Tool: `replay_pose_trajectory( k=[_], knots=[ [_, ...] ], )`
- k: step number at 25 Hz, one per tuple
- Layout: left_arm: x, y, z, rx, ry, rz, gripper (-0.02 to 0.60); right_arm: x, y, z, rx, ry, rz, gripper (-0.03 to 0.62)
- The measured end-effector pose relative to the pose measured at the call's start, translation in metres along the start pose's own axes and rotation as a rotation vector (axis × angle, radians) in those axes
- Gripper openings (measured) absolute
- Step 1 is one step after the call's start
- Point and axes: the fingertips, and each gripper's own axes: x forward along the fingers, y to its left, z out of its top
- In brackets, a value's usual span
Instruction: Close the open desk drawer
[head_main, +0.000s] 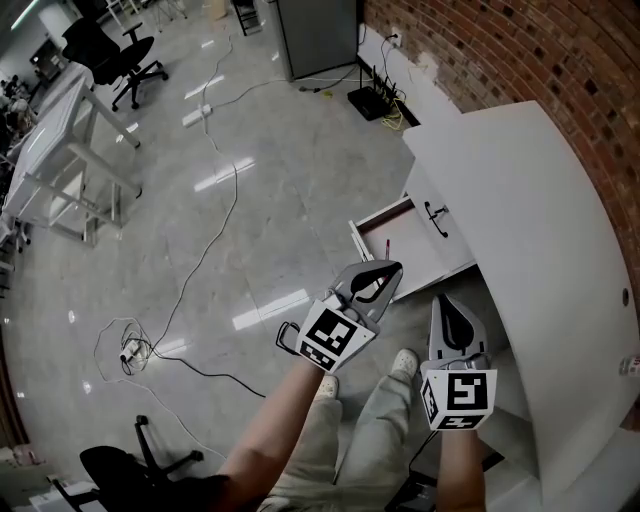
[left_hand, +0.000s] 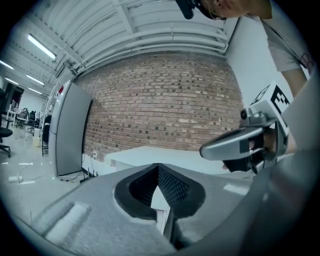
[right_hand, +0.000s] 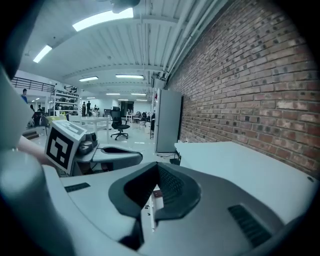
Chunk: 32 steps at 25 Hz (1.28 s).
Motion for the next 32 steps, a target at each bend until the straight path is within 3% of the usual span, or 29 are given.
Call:
replay_pose_trajectory(
  k=[5,9,16,21,32],
  knots=[
    [-0.03,-0.017,0.019,0.026,-0.01,-0.036,0.005,-0.021,0.021,0.004,0.012,-0.003,-0.026,0.011],
    [-0.044,-0.022,0.031,-0.008,-0.043,-0.059,0.005,-0.031,0.024,0.011,0.026,-0.021,-0.054,0.011],
    [-0.038,-0.027,0.015,-0.016,-0.035,-0.059,0.005,-0.034,0.016,-0.007,0.044,-0.02,-0.071,0.011],
    [-0.022,-0.022,-0.019,0.0,-0.044,-0.04,0.005,-0.02,0.003,-0.041,0.034,-0.04,-0.079,0.011],
    [0.007,-0.007,-0.144,0.043,-0.05,0.021,0.005,0.035,-0.017,-0.163,0.033,-0.077,-0.082,0.011]
  ],
)
